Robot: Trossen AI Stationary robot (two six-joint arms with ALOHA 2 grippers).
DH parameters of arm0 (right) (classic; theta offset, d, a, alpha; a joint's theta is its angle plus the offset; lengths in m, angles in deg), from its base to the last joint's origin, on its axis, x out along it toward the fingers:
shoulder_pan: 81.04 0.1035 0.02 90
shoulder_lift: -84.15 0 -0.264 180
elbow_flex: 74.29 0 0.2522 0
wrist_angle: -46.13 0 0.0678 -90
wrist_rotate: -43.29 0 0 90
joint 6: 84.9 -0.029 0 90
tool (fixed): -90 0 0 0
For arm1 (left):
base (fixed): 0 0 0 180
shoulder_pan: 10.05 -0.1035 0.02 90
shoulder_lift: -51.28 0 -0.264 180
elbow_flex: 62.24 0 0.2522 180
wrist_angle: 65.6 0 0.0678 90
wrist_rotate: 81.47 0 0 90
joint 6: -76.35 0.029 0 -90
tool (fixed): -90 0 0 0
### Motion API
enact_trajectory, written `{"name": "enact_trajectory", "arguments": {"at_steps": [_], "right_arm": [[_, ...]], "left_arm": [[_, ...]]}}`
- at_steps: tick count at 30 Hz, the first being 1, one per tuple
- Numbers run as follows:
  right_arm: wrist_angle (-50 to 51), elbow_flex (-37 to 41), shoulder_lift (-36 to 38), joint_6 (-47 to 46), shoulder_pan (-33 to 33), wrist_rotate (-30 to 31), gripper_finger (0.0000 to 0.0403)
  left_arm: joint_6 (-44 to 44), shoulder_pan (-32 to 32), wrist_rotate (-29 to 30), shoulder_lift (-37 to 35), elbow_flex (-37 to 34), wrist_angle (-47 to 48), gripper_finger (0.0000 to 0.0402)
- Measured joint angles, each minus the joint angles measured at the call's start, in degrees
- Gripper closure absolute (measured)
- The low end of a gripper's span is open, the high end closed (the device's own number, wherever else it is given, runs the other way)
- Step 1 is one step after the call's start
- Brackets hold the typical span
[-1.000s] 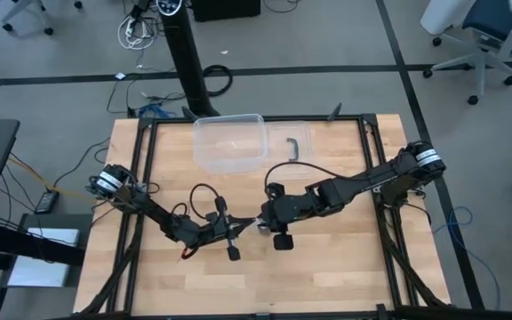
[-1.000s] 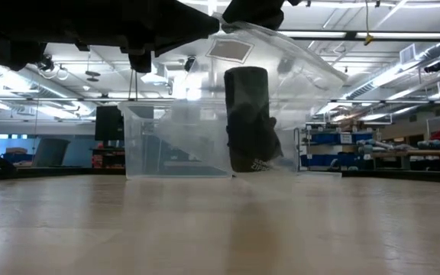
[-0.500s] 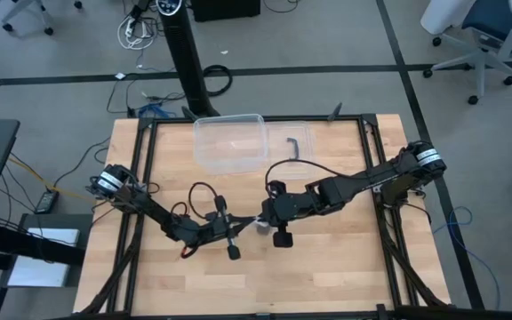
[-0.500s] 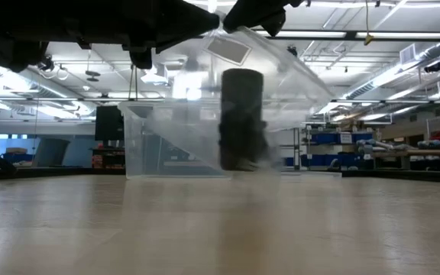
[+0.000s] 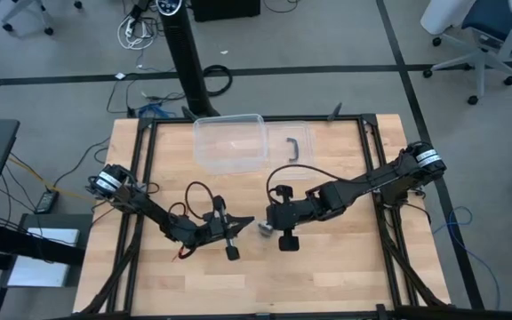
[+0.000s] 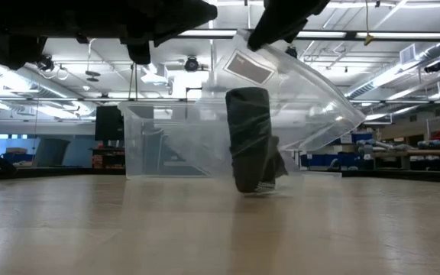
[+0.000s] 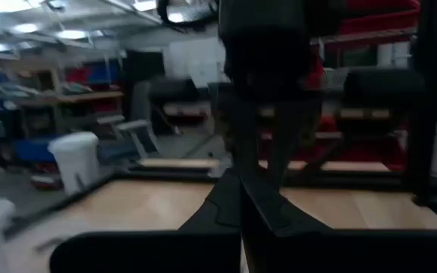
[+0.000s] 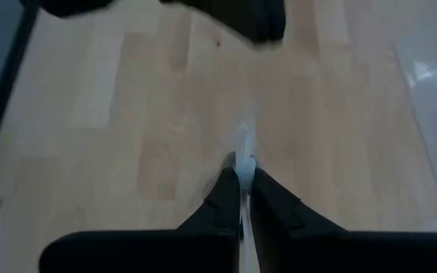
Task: Roll bandage
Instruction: Close the transparent zip bag
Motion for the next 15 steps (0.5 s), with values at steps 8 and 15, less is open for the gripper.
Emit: {"name": "enact_trajectory", "arguments": {"at_steps": [8, 15], "right_arm": [[-0.60, 0.00, 0.15, 0.21, 0.04, -0.10, 0.0392], [-0.71, 0.00, 0.17, 1.22, 0.04, -0.78, 0.0392]], "left_arm": [[-12.78, -2.22, -9.37, 0.02, 1.24, 11.51, 0.0360], [-14.38, -3.46, -9.93, 0.02, 1.95, 13.37, 0.0286]]}}
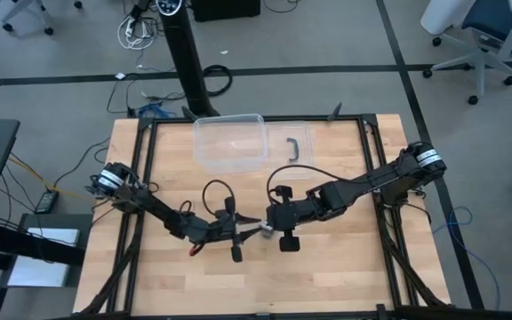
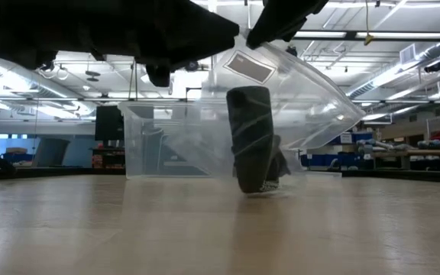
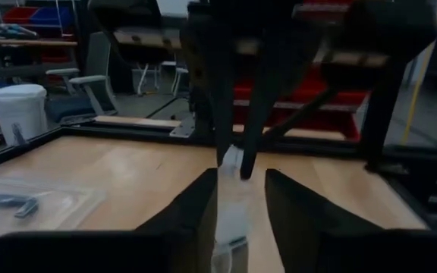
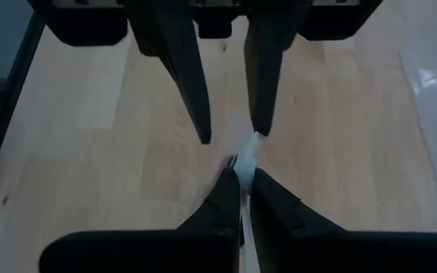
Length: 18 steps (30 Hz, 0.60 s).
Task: Roll bandage
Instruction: Close the transparent zip bag
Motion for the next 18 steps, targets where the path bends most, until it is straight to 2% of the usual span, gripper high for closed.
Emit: {"name": "enact_trajectory", "arguments": {"at_steps": [4, 10, 14, 18], "right_arm": [[-0.03, -0.02, 0.00, 0.34, 0.32, -0.18, 0.0392], [-0.07, -0.09, 0.02, 0.41, 0.63, -1.02, 0.0392], [-0.16, -0.09, 0.02, 0.41, 0.63, -1.12, 0.0392], [-0.61, -0.11, 0.02, 0.41, 0.63, -1.16, 0.0392]], "left_arm": [[2.99, 0.01, 0.22, -0.55, 0.00, 2.65, 0.0274], [3.46, 0.29, 0.61, -5.72, -0.01, 8.57, 0.0274], [-0.03, -0.71, -5.40, -7.08, 0.29, 13.77, 0.0276], [-1.95, -1.51, -8.03, -6.89, 3.23, 20.60, 0.0277]]}}
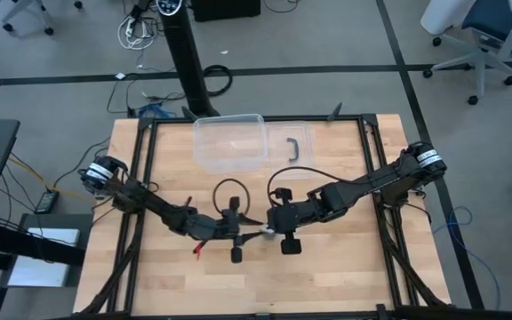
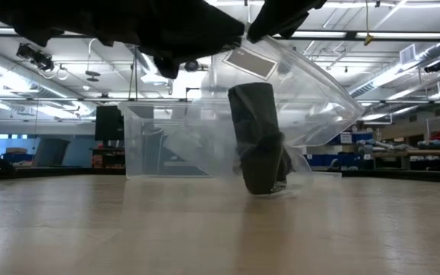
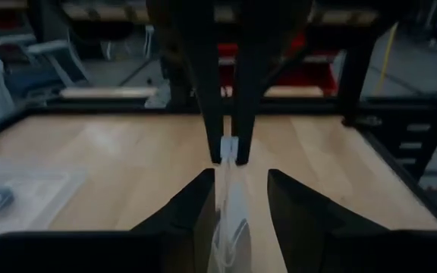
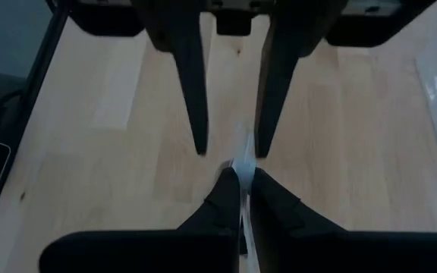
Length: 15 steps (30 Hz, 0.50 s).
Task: Roll bandage
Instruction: Close the transparent zip bag
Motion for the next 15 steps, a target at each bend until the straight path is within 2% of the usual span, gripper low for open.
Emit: {"name": "enact_trajectory", "arguments": {"at_steps": [3, 7, 15], "right_arm": [[-0.05, 0.01, 0.00, 0.06, 0.00, -0.02, 0.0392], [-0.07, 0.02, 0.00, 0.53, -0.02, -0.33, 0.0392], [0.03, 0.00, 0.02, 0.68, -0.02, -0.87, 0.0392]], "left_arm": [[-0.71, -0.51, 0.02, 0.11, 1.99, 4.70, 0.0277], [-0.43, -0.65, 0.07, 0.11, 3.25, 6.47, 0.0291], [0.74, -0.67, 0.07, 0.11, 3.42, 7.43, 0.0388]]}}
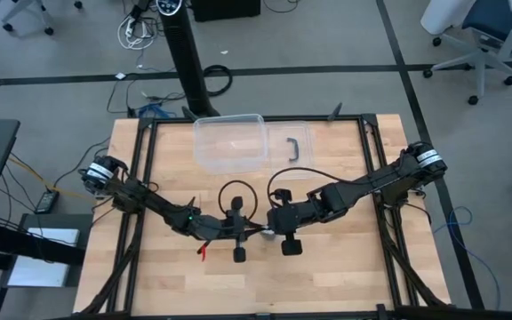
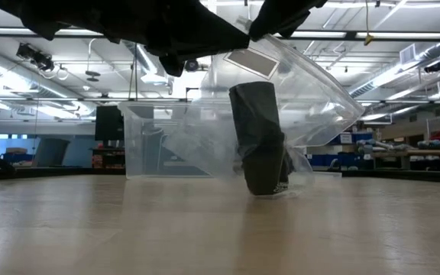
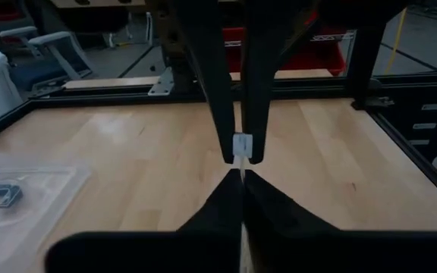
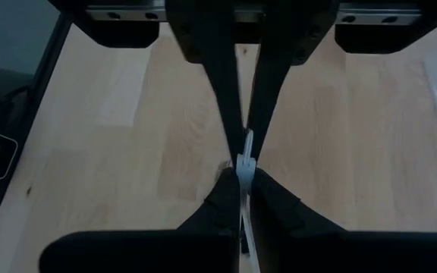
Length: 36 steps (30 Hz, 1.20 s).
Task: Roll bandage
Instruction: Close the transparent zip bag
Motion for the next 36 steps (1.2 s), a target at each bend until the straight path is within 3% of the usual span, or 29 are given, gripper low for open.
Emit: {"name": "enact_trajectory", "arguments": {"at_steps": [31, 36], "right_arm": [[8.06, 0.11, 0.02, -4.60, 1.12, -1.66, 0.0399], [7.38, 0.11, 0.56, -5.09, 1.92, -0.76, 0.0361]], "left_arm": [[1.73, 0.81, 2.84, -0.13, 0.00, -2.87, 0.0401], [1.73, 0.85, 2.79, -0.13, 0.00, -2.76, 0.0401]]}}
